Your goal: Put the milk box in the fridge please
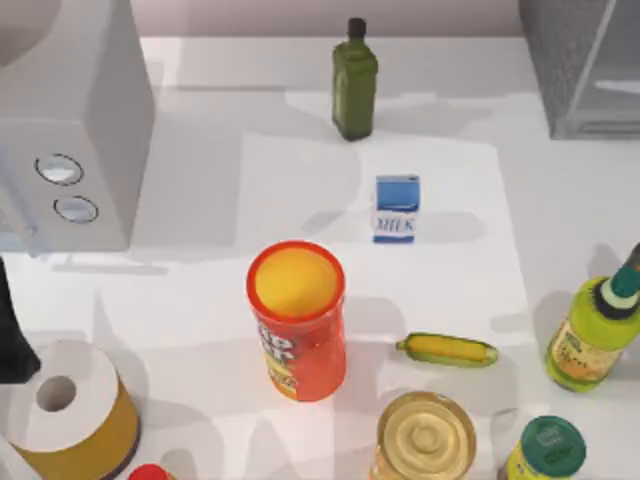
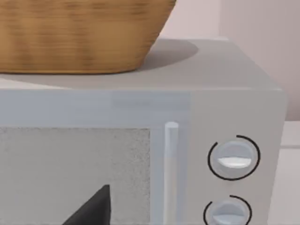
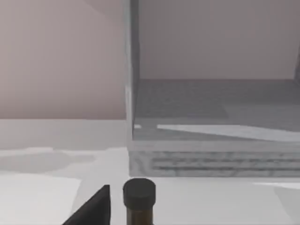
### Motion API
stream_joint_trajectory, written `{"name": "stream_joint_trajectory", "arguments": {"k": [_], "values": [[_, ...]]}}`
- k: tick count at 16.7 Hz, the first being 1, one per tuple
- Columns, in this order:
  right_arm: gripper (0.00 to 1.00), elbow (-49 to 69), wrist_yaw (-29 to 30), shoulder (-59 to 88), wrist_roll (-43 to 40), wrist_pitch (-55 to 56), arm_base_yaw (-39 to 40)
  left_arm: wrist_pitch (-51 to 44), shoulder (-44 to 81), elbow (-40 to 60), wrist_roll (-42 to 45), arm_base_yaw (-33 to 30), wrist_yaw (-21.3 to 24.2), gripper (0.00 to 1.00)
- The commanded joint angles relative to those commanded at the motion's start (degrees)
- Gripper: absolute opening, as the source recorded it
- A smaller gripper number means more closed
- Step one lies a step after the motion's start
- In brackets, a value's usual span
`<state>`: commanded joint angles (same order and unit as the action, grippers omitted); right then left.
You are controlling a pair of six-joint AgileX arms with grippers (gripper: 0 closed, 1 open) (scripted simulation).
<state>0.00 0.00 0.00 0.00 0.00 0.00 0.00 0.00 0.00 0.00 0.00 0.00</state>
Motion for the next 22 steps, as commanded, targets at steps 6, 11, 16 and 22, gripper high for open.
{"name": "stream_joint_trajectory", "arguments": {"k": [6,11,16,22], "values": [[1.0,2.0,2.2,5.6,1.1,2.0,1.8,0.0,0.0,0.0,0.0,0.0,0.0,1.0],[1.0,8.9,8.8,24.6,4.4,9.0,8.0,0.0,0.0,0.0,0.0,0.0,0.0,1.0],[1.0,18.8,17.4,49.8,8.3,18.8,17.1,0.0,0.0,0.0,0.0,0.0,0.0,1.0],[1.0,32.1,28.0,80.7,13.0,31.7,28.6,0.0,0.0,0.0,0.0,0.0,0.0,1.0]]}}
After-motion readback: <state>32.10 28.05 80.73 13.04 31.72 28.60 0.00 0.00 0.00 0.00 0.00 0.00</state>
